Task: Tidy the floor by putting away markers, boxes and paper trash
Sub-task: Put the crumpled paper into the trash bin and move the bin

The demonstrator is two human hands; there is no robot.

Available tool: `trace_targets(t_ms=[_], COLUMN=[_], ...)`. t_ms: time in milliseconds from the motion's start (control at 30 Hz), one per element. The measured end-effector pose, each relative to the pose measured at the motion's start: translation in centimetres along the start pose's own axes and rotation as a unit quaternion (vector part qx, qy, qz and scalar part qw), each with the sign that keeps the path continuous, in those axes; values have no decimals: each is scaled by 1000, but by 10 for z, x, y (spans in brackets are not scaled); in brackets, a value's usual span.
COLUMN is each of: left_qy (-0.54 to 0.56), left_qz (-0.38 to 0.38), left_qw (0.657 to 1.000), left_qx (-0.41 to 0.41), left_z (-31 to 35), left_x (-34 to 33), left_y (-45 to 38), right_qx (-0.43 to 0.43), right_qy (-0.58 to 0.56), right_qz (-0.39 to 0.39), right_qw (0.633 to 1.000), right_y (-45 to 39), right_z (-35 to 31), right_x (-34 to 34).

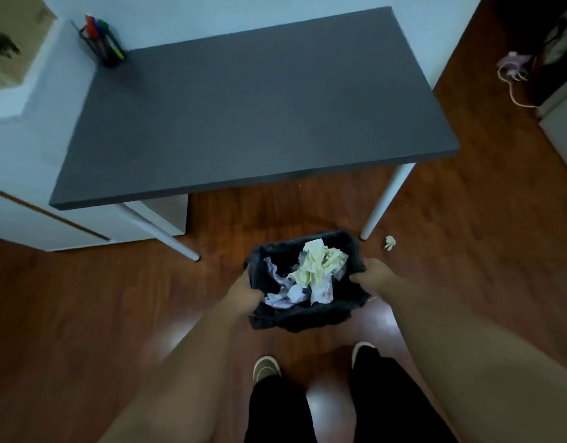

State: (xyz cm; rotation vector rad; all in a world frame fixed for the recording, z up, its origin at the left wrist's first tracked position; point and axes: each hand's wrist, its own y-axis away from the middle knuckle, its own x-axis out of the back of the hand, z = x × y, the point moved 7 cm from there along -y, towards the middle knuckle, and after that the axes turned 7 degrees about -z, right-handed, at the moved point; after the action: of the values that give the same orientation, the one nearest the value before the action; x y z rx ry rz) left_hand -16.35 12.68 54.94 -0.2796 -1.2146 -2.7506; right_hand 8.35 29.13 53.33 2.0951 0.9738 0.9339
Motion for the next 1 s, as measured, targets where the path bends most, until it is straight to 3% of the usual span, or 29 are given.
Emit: trace_targets(t_ms=[133, 333, 567, 800, 1000], left_qy=[-75, -171, -320, -522, -563], left_qz=[-70, -149, -205, -215, -219], left_qw=[995, 974, 923, 825, 795], left_qx=[12, -21, -58, -36, -51], left_z=[37, 123, 200, 168, 107], left_x=[-59, -197, -307, -357, -411], left_y=[-38, -117, -235, -407, -530], right_qx=[-50, -140, -251, -298, -272], right_qy=[-19, -57, -149, -276, -314], right_qz=[41, 98, 223, 299, 357], right_qw=[998, 984, 930, 863, 837], right_y=[16, 32, -6, -133, -221], right_z=[62, 179, 296, 405, 478], right_x=[51, 170, 268, 297, 296])
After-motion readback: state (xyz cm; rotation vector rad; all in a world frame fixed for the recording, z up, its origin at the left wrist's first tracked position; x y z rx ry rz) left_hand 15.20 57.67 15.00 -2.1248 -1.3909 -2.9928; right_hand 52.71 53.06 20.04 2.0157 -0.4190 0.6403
